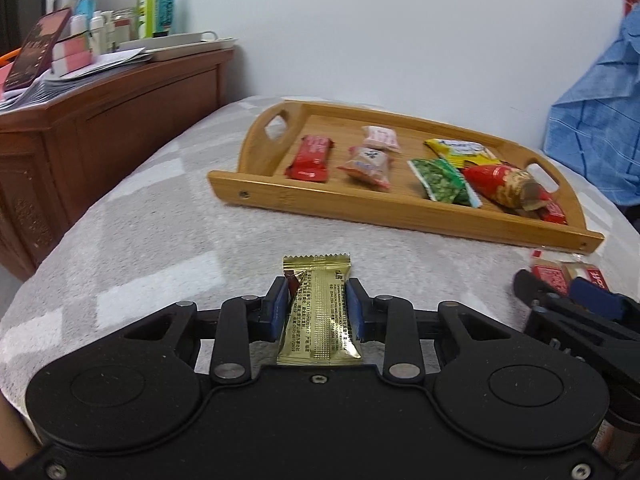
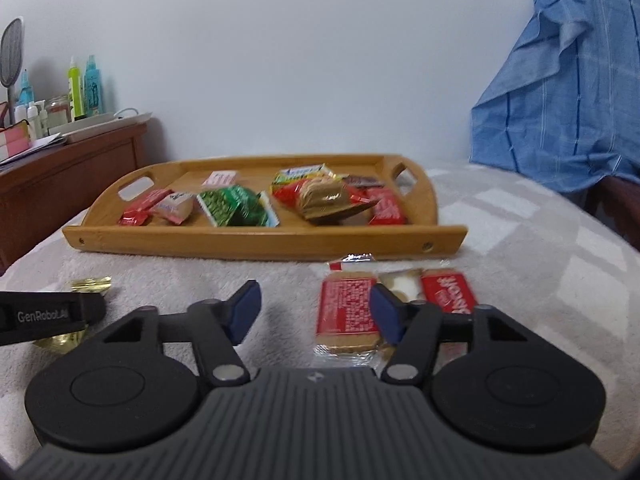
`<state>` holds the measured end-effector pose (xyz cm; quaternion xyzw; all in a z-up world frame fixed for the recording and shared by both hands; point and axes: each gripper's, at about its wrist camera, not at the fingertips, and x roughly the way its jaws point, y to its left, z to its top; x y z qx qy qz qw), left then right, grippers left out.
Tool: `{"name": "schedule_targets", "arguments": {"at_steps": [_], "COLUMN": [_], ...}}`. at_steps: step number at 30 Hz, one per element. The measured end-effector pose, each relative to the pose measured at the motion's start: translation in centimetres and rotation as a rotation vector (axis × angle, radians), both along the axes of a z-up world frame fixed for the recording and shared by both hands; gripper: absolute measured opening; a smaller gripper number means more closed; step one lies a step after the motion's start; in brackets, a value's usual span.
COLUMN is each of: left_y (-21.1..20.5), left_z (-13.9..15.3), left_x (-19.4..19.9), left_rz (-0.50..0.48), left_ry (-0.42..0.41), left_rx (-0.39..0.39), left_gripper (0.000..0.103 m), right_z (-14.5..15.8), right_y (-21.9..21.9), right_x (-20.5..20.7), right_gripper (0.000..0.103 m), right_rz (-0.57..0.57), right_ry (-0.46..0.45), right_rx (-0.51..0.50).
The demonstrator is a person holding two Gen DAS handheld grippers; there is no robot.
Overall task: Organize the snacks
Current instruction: 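Carry both packets onto the tray and open both tools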
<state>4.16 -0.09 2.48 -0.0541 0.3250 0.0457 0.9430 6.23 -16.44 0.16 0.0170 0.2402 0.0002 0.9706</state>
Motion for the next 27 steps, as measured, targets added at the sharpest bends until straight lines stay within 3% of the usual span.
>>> {"name": "schedule_targets", "arguments": {"at_steps": [4,9,12,13,14,19,27], "left_y": [-0.4,-0.8,-0.9,-1.0,-1.1,-1.4,-1.2], "left_z": [0.1,0.2,0.3,0.3,0.4,1.0,3.3], "left_x": [0.3,0.8,1.0,1.0,1.0,1.3,2.4], "left_rz": [-0.026,-0.044,-0.053,-0.056,-0.06,-0.08,-0.098], "left_ry": [-0.003,-0.001,0.0,-0.003,-0.005,-0.016,-0.055], "left_rx": [0.004,-0.003,-0.008,-0.006,-0.006,-0.005,-0.019], "left_gripper": [0.03,0.03,0.03,0.03,0.03,0.029,0.029], "right_z": [-0.2,-0.5,-0.5,-0.4,-0.3,0.2,2.6], "right_y": [-0.2,-1.3,-1.3,-1.3,-1.4,-2.3,-3.3], "right_x": [0.8,1.7,1.8,1.7,1.5,1.1,0.5], "right_gripper": [0.072,0.072,0.054,0.041,0.038,0.037,0.037], "right_rz": [-0.025,-0.049,-0.051,-0.055,-0.054,-0.047,-0.003], "right_ry": [0.026,0.055,0.054,0.051,0.049,0.052,-0.018], "right_rx": [0.003,0.085,0.095,0.095,0.1,0.183,0.22]}}
